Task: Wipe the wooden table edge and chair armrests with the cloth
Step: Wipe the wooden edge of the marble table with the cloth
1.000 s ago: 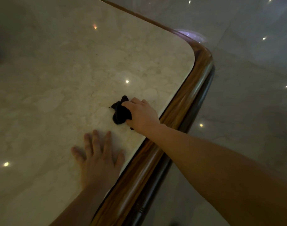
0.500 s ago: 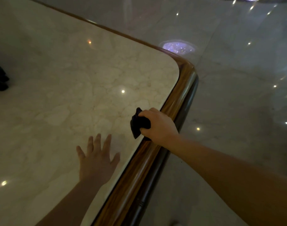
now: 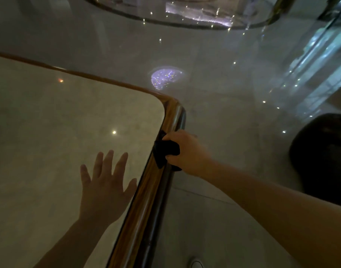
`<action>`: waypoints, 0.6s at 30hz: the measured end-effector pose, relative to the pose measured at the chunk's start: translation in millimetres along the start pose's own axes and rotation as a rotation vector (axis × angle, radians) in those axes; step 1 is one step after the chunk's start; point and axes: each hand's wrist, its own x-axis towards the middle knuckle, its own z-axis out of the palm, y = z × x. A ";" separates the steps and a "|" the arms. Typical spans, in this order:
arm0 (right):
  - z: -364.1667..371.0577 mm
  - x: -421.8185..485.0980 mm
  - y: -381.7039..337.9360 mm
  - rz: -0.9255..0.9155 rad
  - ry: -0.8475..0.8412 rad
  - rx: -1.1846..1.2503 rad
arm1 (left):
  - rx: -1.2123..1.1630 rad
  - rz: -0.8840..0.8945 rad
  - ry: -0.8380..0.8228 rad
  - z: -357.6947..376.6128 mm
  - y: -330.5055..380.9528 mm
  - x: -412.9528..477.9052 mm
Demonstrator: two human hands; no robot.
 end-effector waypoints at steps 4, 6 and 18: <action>-43.7 -35.2 -19.3 0.056 0.072 0.031 | -0.035 0.054 0.018 -45.3 19.3 -10.9; -62.7 -53.3 -28.7 0.078 0.100 0.041 | -0.029 0.096 0.010 -65.1 31.2 -17.7; -157.4 -158.3 -61.7 0.208 0.224 0.063 | -0.049 0.226 0.018 -154.8 102.7 -52.5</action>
